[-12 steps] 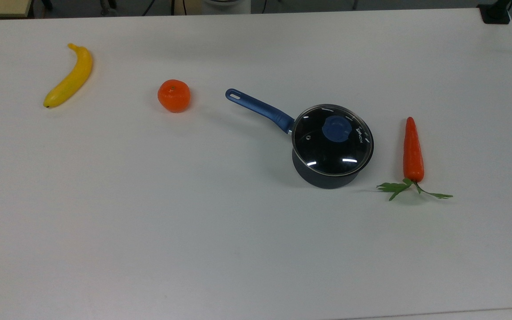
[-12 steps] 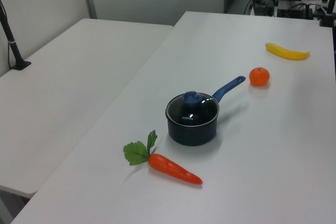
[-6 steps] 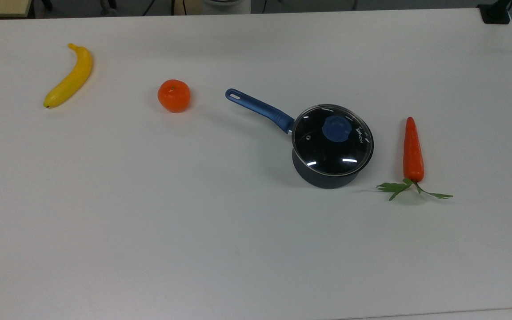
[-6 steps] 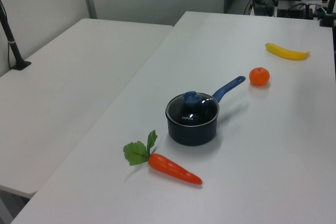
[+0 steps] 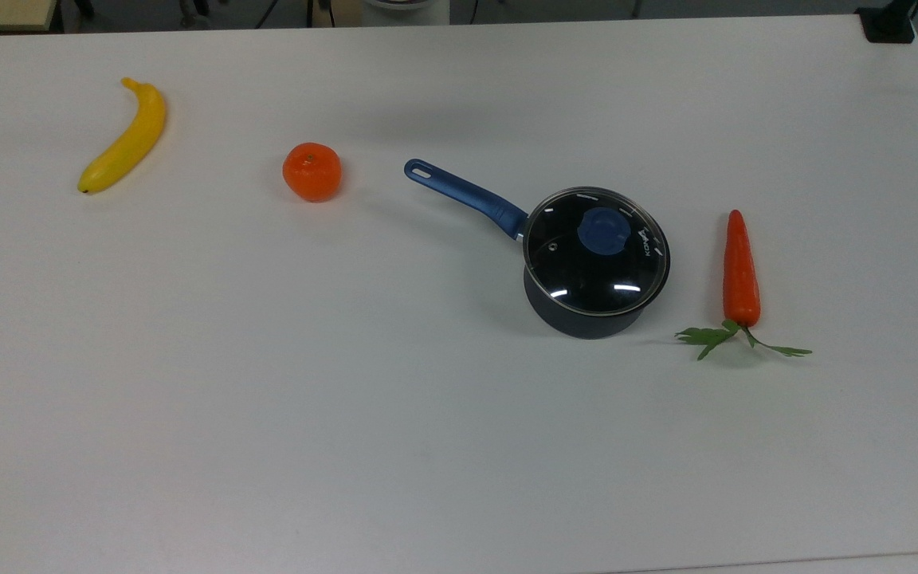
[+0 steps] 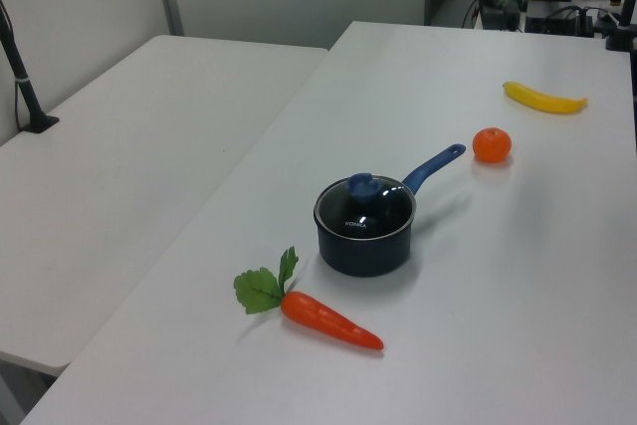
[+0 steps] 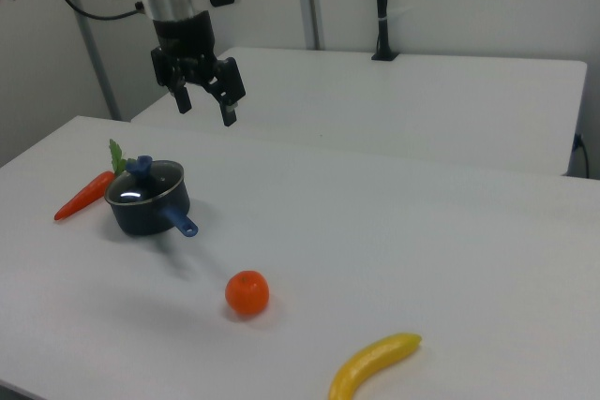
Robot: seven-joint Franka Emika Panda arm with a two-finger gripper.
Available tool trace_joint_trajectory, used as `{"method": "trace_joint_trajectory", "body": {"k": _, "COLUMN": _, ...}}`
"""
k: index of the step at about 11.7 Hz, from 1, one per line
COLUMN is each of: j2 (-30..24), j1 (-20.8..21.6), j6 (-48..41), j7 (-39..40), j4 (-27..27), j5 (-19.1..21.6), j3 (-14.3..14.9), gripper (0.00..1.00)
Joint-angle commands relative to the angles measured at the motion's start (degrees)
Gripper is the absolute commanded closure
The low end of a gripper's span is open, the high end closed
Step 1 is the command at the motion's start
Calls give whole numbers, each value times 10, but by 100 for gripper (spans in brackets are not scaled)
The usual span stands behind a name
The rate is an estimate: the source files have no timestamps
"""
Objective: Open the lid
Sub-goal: 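Move the gripper over the saucepan and lower it to the blue lid knob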
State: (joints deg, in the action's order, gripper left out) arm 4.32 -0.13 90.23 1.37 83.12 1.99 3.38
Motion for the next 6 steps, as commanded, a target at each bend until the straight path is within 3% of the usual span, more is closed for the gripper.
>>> {"method": "trace_joint_trajectory", "body": {"k": 1, "j2": 40, "j1": 59, "j6": 90, "j7": -96, "j4": 7, "j5": 14, "j3": 5, "gripper": 0}}
{"method": "trace_joint_trajectory", "body": {"k": 3, "j2": 57, "j1": 80, "j6": 138, "j7": -185, "j4": 5, "j5": 15, "j3": -12, "gripper": 0}}
{"method": "trace_joint_trajectory", "body": {"k": 6, "j2": 101, "j1": 86, "j6": 181, "j7": -301, "j4": 4, "j5": 3, "j3": -92, "gripper": 0}}
